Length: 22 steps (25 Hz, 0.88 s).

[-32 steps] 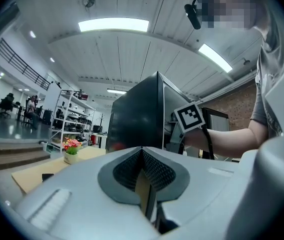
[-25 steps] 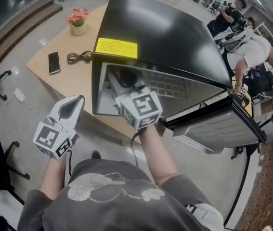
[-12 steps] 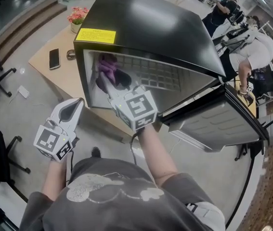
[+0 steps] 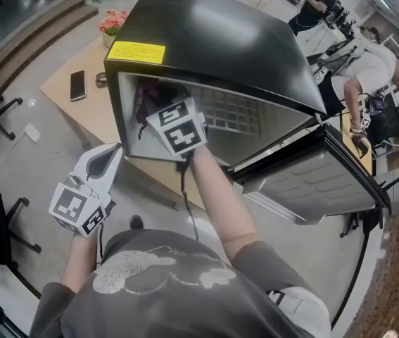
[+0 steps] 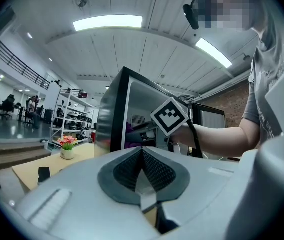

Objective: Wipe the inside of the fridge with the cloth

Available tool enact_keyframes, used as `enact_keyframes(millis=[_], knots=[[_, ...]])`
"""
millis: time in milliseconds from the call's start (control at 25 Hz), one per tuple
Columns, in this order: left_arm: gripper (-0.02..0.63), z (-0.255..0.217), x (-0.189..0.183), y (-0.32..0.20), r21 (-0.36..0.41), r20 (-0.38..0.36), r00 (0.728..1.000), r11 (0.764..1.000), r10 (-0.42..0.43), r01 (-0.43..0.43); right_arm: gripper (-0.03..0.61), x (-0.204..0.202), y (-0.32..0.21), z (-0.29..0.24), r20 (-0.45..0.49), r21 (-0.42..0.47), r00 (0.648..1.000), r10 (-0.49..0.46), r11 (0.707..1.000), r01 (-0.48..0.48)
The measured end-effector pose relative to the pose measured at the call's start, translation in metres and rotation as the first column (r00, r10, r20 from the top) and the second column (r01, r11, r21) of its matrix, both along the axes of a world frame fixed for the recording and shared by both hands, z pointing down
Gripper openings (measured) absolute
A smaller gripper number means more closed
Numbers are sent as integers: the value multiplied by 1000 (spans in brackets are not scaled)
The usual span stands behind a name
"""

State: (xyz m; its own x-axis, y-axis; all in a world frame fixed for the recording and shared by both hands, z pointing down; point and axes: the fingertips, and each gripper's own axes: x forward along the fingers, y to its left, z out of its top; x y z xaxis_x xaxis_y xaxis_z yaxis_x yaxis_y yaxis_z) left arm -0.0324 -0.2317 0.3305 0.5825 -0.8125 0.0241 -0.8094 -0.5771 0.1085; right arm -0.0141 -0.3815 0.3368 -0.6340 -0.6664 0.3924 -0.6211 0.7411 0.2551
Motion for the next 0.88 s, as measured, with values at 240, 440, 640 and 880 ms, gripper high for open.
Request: enact_keyframes(millis=[240,440,640,880], knots=[[17,0,1,-11,-5,-9,1000,1000,14,-14,84,38,-15,1,-31,-22,993,115,993,-116],[17,-4,14,-18,6,-2,998,998,65,-65,83,100,-24,2,-39,-52,968,249,967,-250],[17,-1,33,-19,2,-3,991,991,130,-130,84,175,-27,2,-58,-42,911,407,911,-410],[17,1,49,-22,-2,-8,981,981,191,-191,84,230,-28,-8,-21,12,826,564,826,-564]])
